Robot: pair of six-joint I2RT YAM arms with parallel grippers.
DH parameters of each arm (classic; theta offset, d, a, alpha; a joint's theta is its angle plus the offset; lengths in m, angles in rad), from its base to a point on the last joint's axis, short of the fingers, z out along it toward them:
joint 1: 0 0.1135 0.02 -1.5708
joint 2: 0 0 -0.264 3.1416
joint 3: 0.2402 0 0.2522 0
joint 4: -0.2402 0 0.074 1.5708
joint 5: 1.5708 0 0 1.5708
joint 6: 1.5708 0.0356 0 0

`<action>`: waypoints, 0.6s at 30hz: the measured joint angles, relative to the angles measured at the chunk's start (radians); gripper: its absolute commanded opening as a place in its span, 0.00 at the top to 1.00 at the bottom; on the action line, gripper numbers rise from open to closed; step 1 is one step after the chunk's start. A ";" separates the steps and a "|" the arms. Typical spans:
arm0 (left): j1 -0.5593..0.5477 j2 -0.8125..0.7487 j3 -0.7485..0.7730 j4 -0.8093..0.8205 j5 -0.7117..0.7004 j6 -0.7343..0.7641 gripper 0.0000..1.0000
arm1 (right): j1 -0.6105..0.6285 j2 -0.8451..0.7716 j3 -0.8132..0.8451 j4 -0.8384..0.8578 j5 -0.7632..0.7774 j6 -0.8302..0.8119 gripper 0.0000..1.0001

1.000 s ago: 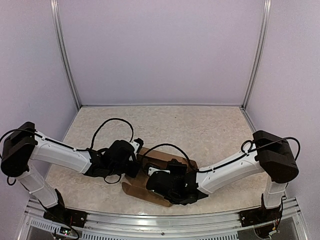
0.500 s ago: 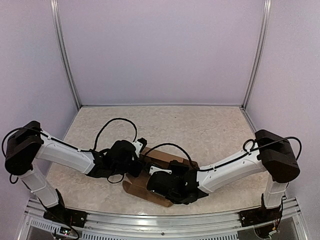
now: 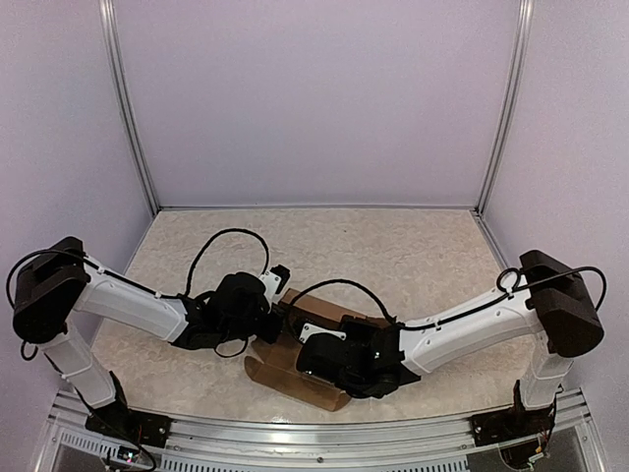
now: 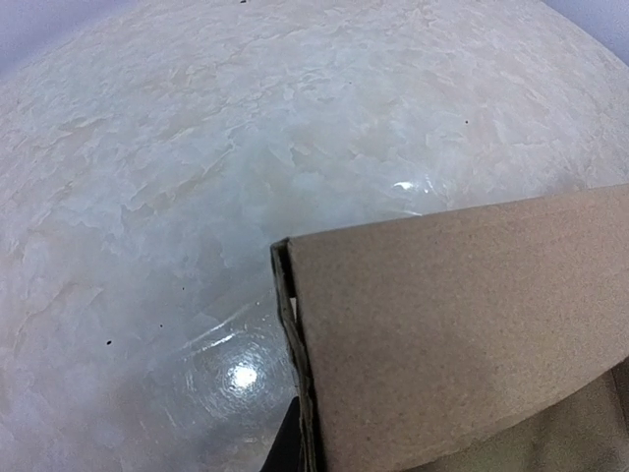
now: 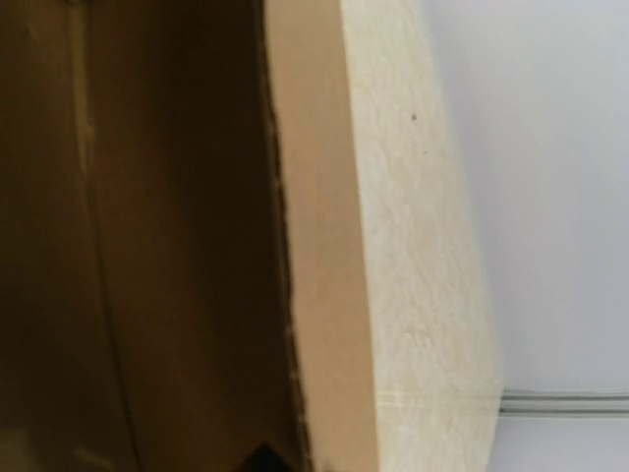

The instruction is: Fold the paper box

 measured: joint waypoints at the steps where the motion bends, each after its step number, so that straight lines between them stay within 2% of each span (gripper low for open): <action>1: 0.000 0.005 0.000 0.006 0.000 0.000 1.00 | -0.001 -0.002 0.008 -0.018 -0.010 0.013 1.00; 9: 0.007 0.029 0.000 0.037 -0.008 -0.001 1.00 | -0.013 0.002 0.087 -0.144 -0.077 0.075 1.00; 12: 0.008 0.029 0.000 0.038 -0.019 0.000 1.00 | -0.015 0.017 0.124 -0.188 -0.096 0.108 0.75; 15: 0.005 0.028 0.000 0.051 -0.008 0.007 1.00 | -0.017 0.020 0.148 -0.190 -0.155 0.136 0.59; 18: 0.000 0.025 0.000 0.062 0.010 0.018 1.00 | -0.022 0.008 0.167 -0.183 -0.217 0.163 0.36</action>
